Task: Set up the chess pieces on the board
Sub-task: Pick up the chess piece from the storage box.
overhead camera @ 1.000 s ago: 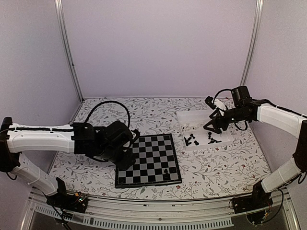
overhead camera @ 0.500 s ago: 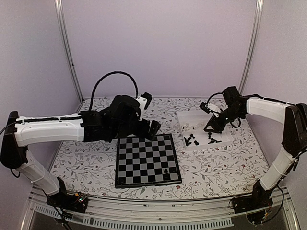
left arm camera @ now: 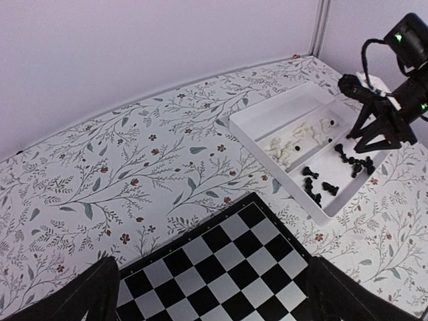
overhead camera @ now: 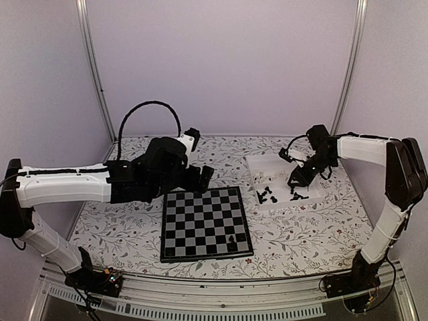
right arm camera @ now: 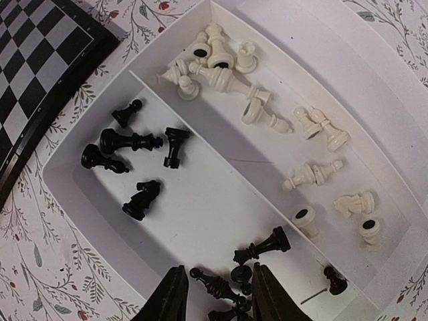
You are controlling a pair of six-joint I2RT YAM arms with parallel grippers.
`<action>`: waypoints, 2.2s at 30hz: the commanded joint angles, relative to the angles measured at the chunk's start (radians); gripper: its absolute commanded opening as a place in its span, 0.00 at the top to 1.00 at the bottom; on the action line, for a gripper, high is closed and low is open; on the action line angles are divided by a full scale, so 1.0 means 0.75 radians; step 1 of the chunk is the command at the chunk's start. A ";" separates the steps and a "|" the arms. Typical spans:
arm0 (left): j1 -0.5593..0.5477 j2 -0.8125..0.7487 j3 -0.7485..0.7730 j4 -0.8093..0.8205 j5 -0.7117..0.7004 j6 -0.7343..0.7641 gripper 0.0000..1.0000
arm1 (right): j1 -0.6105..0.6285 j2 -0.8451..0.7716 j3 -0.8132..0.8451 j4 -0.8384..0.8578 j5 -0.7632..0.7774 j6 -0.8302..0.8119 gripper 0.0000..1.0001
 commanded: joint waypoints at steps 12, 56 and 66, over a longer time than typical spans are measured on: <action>0.037 0.031 0.031 -0.020 0.354 0.070 0.26 | 0.143 0.207 0.150 0.007 -0.046 -0.124 0.75; -0.026 0.072 -0.010 0.004 0.376 -0.021 0.27 | 0.239 0.410 0.093 0.235 0.257 0.238 0.86; -0.029 0.107 0.012 0.029 0.398 -0.017 0.27 | 0.237 0.411 0.011 0.274 0.325 0.192 0.88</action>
